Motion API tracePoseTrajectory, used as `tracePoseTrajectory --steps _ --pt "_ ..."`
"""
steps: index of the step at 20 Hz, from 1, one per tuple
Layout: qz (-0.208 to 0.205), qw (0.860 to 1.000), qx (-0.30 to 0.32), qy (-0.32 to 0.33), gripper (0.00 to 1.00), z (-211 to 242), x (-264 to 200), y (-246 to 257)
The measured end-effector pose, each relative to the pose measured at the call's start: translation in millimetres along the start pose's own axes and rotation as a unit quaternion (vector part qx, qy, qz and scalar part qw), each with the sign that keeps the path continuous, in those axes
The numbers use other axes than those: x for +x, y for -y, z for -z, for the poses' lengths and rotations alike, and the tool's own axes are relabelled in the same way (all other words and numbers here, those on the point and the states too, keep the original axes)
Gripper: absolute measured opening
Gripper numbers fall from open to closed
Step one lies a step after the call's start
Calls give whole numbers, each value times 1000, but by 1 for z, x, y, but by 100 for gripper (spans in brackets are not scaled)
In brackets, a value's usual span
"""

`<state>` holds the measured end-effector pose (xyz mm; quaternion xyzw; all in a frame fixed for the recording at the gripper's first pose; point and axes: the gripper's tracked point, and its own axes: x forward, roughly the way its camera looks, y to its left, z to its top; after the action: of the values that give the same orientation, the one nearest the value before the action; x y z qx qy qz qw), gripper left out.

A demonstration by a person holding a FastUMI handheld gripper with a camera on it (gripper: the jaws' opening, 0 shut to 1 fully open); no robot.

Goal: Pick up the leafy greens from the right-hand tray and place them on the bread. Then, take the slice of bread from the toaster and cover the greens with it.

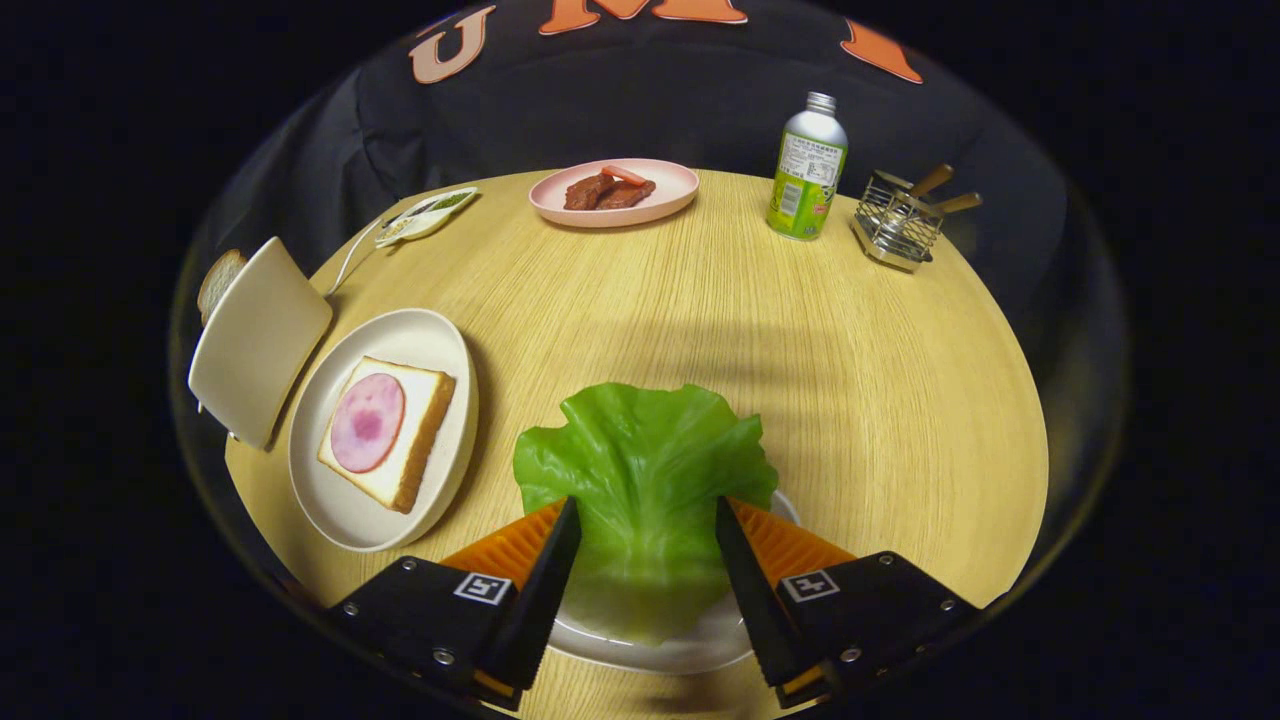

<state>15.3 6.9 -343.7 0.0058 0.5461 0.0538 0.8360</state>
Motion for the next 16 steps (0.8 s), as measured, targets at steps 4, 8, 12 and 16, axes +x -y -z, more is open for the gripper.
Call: tracePoseTrajectory --steps 4,8,12,16 --pt "0 1000 -15 6 57 -1 -1 -6" --pt "-6 999 -34 19 21 -2 -1 -14" --pt "-26 999 -11 44 10 -15 -16 -20" --pt "-45 995 -6 86 9 -36 -41 -32"
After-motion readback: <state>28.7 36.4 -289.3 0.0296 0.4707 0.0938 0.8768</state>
